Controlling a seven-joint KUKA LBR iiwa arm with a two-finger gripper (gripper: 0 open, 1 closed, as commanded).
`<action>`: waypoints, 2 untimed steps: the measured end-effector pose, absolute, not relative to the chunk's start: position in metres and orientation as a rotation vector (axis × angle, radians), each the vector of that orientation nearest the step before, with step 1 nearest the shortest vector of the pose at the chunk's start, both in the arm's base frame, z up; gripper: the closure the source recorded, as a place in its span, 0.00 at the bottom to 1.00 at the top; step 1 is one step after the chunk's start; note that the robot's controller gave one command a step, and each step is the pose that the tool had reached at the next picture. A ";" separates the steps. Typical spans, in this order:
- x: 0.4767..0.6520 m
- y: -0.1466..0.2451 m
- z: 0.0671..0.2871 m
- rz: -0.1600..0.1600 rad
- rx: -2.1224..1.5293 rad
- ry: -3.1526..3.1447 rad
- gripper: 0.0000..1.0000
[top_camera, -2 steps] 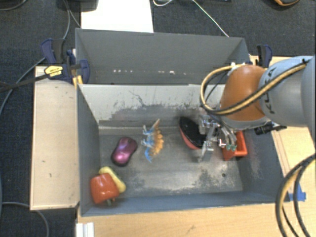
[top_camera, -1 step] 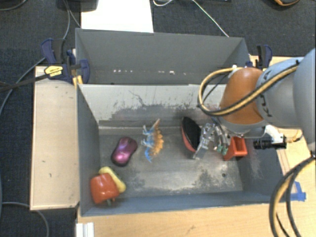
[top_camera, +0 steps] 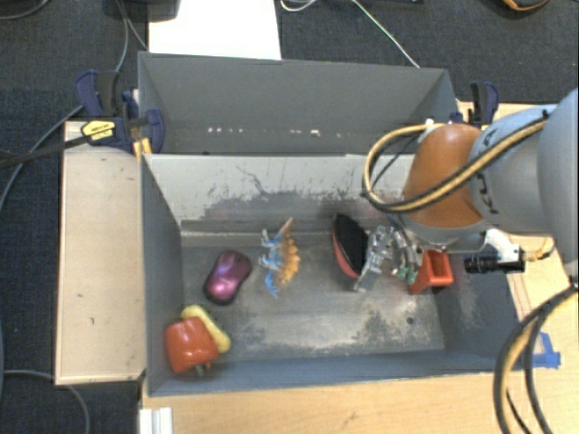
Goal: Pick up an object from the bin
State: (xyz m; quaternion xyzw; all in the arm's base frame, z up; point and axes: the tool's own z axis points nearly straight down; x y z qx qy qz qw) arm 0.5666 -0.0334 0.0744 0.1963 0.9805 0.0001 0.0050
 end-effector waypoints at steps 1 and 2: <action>0.572 -0.033 0.077 0.001 0.603 3.067 1.00; 0.572 -0.034 0.076 -0.002 0.583 3.069 1.00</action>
Offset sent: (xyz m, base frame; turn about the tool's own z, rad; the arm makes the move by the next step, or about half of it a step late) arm 0.0024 0.0017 -0.0044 -0.0230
